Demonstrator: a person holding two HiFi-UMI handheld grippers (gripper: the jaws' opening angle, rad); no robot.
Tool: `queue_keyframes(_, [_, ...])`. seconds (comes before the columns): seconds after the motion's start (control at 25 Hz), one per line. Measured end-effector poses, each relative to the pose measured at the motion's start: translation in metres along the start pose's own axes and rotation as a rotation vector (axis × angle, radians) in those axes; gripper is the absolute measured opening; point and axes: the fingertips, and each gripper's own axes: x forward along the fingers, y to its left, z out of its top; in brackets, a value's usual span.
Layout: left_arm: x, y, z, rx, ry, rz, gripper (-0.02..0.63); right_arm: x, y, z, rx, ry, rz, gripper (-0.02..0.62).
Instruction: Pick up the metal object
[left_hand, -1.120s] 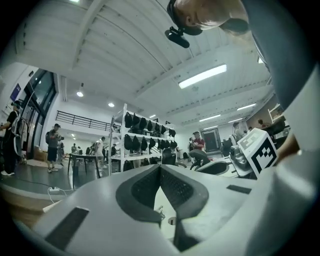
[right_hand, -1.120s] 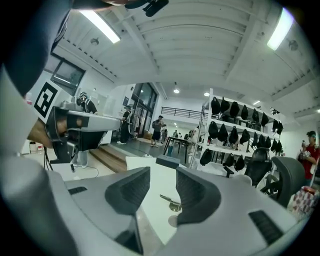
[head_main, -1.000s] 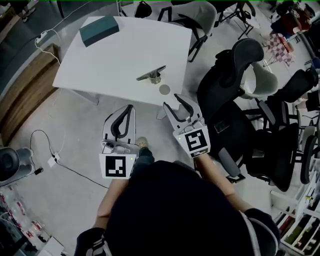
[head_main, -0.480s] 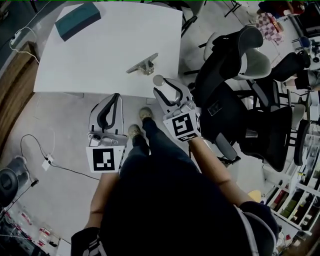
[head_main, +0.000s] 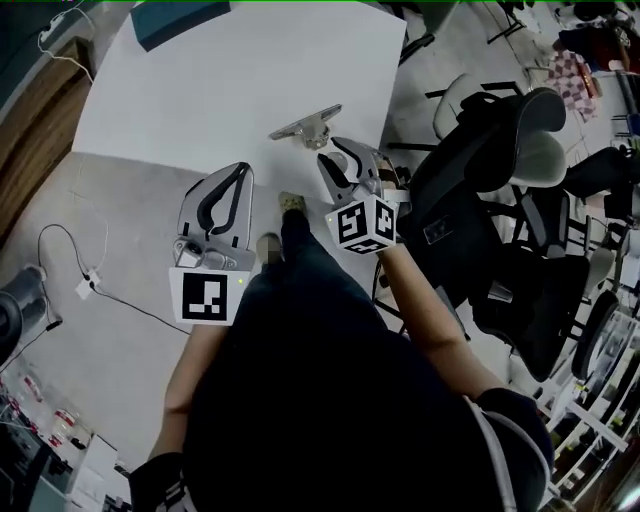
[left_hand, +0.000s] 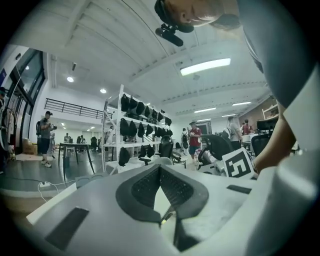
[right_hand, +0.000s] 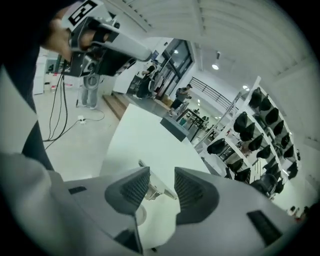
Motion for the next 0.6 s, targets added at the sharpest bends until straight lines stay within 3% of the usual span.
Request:
queue_keyframes(0.48, [0.069, 0.018, -0.019, -0.051, 0.11, 0.095, 0.023, 0.065, 0.022, -0.048, -0.427, 0.079, 0.238, 0.158])
queue_keyframes(0.6, [0.088, 0.028, -0.029, -0.056, 0.124, 0.108, 0.023, 0.082, 0.02, -0.054, -0.492, 0.077, 0.272, 0.152])
